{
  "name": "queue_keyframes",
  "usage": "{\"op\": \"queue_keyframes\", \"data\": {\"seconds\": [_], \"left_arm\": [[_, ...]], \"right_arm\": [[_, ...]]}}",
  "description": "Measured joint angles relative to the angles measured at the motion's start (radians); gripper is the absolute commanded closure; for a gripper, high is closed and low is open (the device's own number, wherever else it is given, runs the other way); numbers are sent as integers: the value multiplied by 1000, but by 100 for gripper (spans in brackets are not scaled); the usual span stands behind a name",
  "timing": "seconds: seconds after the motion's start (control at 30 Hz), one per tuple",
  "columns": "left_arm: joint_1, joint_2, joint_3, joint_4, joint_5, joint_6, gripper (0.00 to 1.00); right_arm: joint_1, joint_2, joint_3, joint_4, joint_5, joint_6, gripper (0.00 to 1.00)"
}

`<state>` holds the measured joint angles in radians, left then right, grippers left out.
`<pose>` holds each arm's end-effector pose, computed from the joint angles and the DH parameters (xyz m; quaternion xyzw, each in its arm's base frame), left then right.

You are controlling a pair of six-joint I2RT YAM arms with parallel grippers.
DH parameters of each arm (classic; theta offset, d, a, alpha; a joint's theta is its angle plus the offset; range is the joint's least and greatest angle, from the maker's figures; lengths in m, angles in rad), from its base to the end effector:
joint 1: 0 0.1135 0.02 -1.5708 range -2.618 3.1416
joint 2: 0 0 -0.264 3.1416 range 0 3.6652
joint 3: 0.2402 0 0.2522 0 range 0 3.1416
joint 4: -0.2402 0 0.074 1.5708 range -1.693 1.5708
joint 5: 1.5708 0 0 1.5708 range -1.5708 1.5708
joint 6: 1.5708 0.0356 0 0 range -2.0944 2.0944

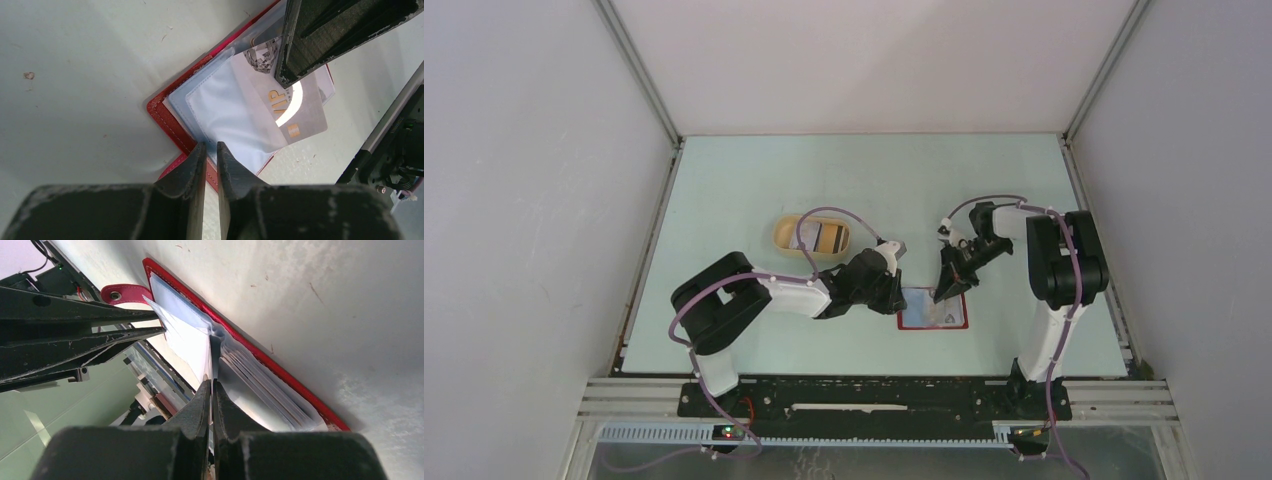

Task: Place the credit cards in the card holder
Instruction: Insert the credit card into the card holder.

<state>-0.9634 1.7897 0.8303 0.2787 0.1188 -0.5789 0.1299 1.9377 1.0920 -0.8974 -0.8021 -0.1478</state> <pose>0.1975 -0.2915 0.1362 0.1972 0.8795 -0.3379 0.2708 0.2993 0.0649 0.1191 0.0937 -0.9131 -0.3896 0.0757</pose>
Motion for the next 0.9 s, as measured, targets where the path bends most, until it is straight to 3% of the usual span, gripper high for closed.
{"op": "queue_keyframes", "data": {"seconds": [0.23, 0.57, 0.9], "left_arm": [[0, 0, 0, 0, 0, 0, 82], [2, -4, -11, 14, 0, 0, 81], [2, -4, -13, 18, 0, 0, 81]], "right_arm": [[48, 13, 39, -15, 19, -4, 85], [81, 49, 56, -26, 23, -27, 60], [82, -29, 56, -27, 89, -53, 58]]}}
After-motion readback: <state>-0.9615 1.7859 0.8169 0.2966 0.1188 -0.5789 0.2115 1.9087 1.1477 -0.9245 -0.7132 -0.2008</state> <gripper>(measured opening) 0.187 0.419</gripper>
